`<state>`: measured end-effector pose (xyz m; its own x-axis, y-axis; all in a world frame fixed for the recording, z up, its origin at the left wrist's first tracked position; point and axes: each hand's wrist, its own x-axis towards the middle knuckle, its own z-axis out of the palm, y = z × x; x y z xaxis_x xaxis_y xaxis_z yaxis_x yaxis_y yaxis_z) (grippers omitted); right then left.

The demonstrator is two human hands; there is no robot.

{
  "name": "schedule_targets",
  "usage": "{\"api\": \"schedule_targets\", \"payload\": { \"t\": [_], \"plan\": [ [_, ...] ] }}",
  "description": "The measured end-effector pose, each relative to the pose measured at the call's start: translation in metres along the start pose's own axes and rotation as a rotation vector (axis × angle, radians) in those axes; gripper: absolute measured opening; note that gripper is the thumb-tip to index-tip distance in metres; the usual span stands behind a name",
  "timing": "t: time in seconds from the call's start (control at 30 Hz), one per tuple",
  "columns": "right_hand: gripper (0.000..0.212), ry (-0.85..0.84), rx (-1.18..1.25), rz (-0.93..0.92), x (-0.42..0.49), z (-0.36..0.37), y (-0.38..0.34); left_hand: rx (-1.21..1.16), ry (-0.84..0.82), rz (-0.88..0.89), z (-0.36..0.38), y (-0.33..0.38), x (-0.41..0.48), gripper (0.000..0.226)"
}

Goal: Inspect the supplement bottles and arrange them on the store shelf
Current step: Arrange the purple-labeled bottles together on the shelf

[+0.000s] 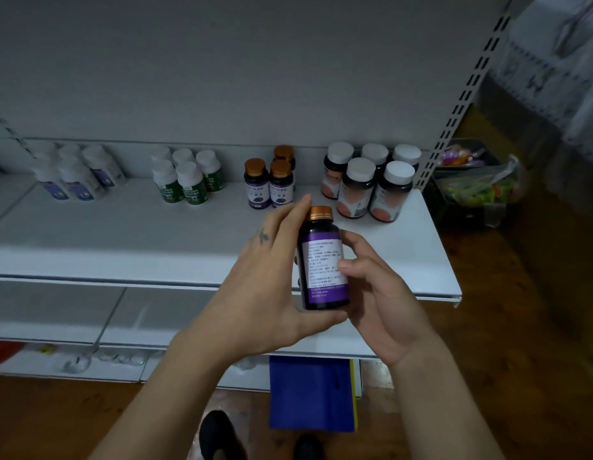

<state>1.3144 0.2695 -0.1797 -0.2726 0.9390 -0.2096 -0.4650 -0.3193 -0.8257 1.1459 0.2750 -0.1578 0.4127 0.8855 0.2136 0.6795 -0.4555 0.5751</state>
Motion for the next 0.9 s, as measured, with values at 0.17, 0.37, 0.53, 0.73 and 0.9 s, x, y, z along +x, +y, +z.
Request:
{"api": "schedule_targets", "payload": {
  "t": [0.17,0.37,0.53,0.73,0.9],
  "plan": [
    [0.043,0.001,-0.007,0.015,-0.005,0.001,-0.001,-0.002,-0.001,-0.027,0.000,0.005,-0.001,0.130],
    [0.039,0.001,-0.032,-0.021,-0.012,0.003,-0.006,-0.069,0.043,-0.036,0.001,0.010,-0.001,0.121],
    [0.038,-0.101,0.069,0.047,-0.017,-0.004,-0.012,-0.227,0.158,-0.062,0.006,0.010,-0.006,0.113],
    [0.042,-0.235,0.113,0.157,-0.025,-0.015,-0.012,-0.246,0.119,-0.071,0.016,0.015,-0.013,0.119],
    [0.035,-0.145,0.114,0.103,-0.023,-0.022,-0.005,-0.196,0.076,-0.050,0.021,0.017,-0.015,0.124]
  ]
}}
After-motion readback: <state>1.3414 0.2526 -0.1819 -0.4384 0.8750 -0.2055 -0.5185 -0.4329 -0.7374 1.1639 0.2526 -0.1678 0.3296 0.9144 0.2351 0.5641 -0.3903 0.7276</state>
